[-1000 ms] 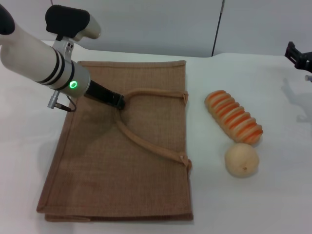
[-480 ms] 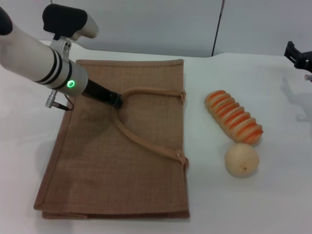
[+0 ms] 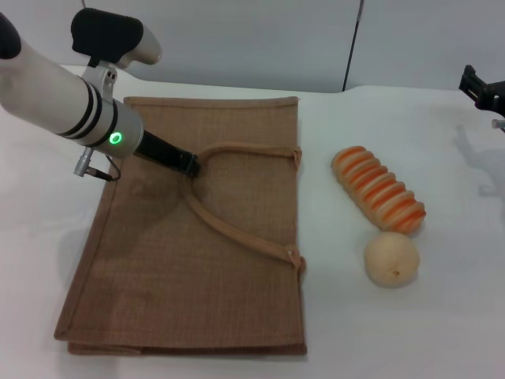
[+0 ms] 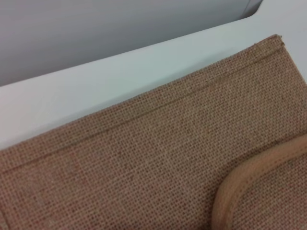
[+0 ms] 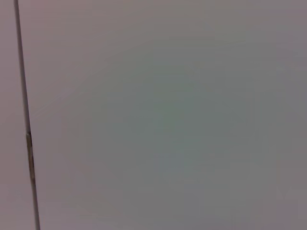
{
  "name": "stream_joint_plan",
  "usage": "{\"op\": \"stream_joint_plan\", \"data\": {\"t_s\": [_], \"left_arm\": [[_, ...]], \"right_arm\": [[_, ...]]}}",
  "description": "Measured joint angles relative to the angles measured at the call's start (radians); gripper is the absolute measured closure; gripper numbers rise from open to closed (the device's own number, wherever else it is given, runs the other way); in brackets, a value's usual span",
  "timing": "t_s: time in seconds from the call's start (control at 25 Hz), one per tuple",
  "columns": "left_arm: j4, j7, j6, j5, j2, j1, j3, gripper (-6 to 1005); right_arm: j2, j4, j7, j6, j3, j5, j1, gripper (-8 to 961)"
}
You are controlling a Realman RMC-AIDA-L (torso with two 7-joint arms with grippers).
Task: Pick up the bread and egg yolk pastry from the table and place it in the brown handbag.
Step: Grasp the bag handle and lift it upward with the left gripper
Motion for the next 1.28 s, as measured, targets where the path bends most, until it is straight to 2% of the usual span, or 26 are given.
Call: {"op": "stream_joint_plan", "data": {"t_s": [0.68,1.0,1.28], "left_arm": [[0.025,0.031,0.013,-0.028,-0.005,0.010,0.000,879],[0.181,0.025,-0.038,-0.030,-0.009,0.050,0.000,883],[0.447,0.015,-0.161,-0.044,-0.009,0.100,0.000,883]], "right_arm": [[0.000,0.000,0.000,-0.002,0.000,0.000,-0.009,74],[0.000,0.002,-0.006,-0.002,0.000,0.000,-0.009,74],[0.000,0.003,-0.007,-0.002,0.000,0.000,-0.009,75]]}}
